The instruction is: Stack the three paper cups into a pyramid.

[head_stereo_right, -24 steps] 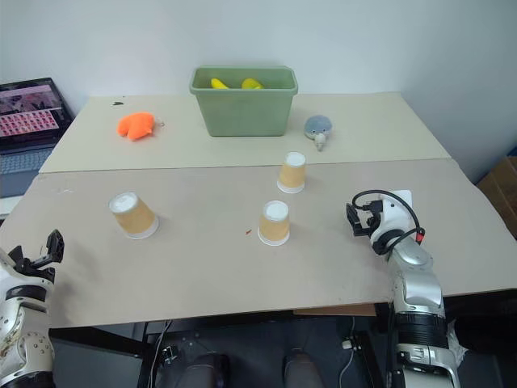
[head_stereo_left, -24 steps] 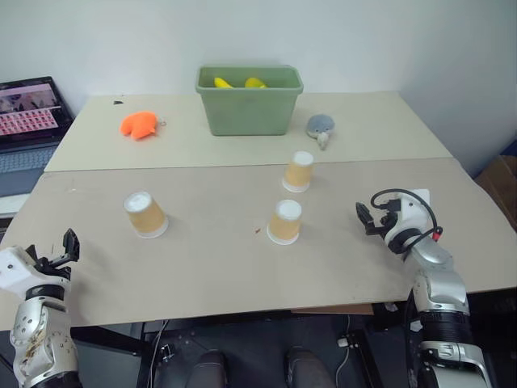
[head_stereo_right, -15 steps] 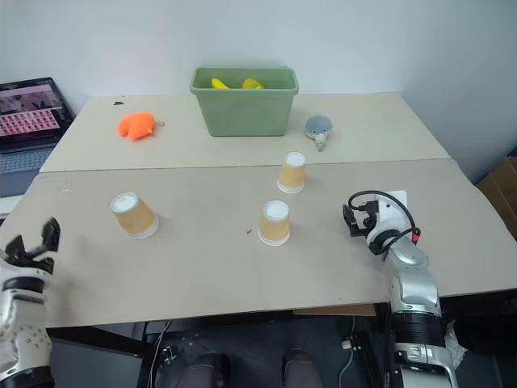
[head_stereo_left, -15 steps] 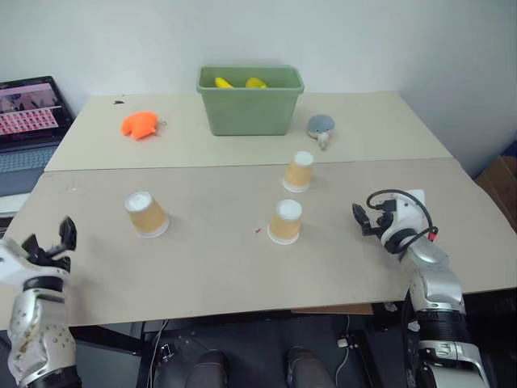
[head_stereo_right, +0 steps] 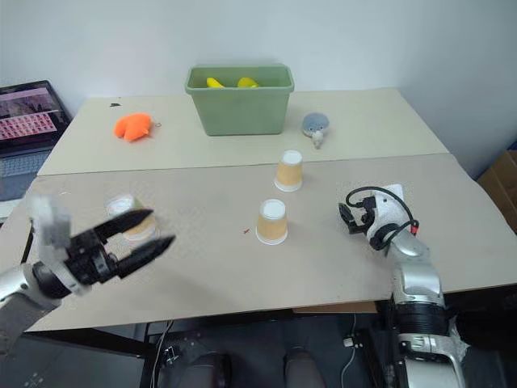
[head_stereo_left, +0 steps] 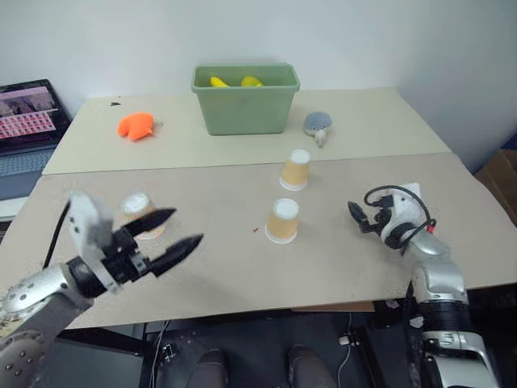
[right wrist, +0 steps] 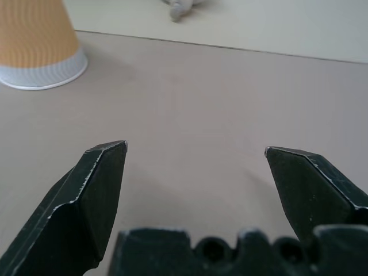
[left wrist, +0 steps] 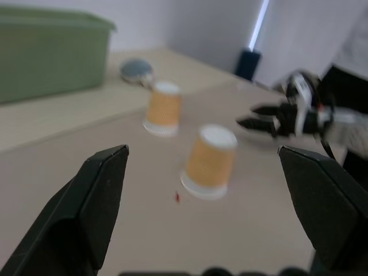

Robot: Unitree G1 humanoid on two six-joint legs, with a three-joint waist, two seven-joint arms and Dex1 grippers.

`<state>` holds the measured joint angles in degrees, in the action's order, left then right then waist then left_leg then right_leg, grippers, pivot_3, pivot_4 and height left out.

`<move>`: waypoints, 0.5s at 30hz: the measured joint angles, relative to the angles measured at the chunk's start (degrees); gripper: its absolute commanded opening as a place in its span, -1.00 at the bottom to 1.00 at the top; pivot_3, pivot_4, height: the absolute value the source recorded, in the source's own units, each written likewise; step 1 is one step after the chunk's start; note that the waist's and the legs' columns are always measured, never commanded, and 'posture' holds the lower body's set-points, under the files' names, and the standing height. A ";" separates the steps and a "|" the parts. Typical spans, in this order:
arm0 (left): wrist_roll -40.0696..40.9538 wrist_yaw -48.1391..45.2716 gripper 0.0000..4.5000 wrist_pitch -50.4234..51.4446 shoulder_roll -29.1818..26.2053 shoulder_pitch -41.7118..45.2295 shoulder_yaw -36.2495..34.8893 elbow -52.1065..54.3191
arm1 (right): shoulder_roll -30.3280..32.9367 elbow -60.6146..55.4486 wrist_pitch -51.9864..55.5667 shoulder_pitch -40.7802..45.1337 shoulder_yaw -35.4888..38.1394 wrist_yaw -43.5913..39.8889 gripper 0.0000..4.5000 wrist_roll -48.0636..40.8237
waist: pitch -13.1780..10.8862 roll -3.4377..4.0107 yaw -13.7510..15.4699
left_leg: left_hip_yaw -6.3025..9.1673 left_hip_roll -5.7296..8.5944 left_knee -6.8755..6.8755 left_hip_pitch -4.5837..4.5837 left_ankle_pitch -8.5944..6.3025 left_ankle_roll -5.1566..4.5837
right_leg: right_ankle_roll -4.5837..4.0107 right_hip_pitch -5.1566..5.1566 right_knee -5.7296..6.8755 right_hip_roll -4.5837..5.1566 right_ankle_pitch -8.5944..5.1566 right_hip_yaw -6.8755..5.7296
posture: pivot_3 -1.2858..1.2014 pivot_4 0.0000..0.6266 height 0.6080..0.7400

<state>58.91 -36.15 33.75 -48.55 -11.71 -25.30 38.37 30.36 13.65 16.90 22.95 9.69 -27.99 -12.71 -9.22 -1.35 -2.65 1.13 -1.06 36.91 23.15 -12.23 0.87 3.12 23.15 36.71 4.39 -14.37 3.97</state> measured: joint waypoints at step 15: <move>-11.74 -9.78 0.97 -2.63 1.34 5.10 7.36 -6.99 | 11.31 -17.56 10.74 0.44 -11.76 -34.76 1.00 -12.26 | -0.22 -0.06 -0.14 | 0.00 -0.05 0.05 0.06 -0.04 -0.05 | 0.06 0.02 -0.02 -0.03 -0.06 0.03 | 0.03 -0.52 0.88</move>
<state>47.18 -45.93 31.11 -47.21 -6.61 -17.94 31.37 41.67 -3.91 27.64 23.39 -2.08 -62.75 -24.97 -9.44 -1.41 -2.80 1.13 -1.12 36.96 23.21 -12.26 0.82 3.18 23.16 36.69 4.36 -14.43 3.99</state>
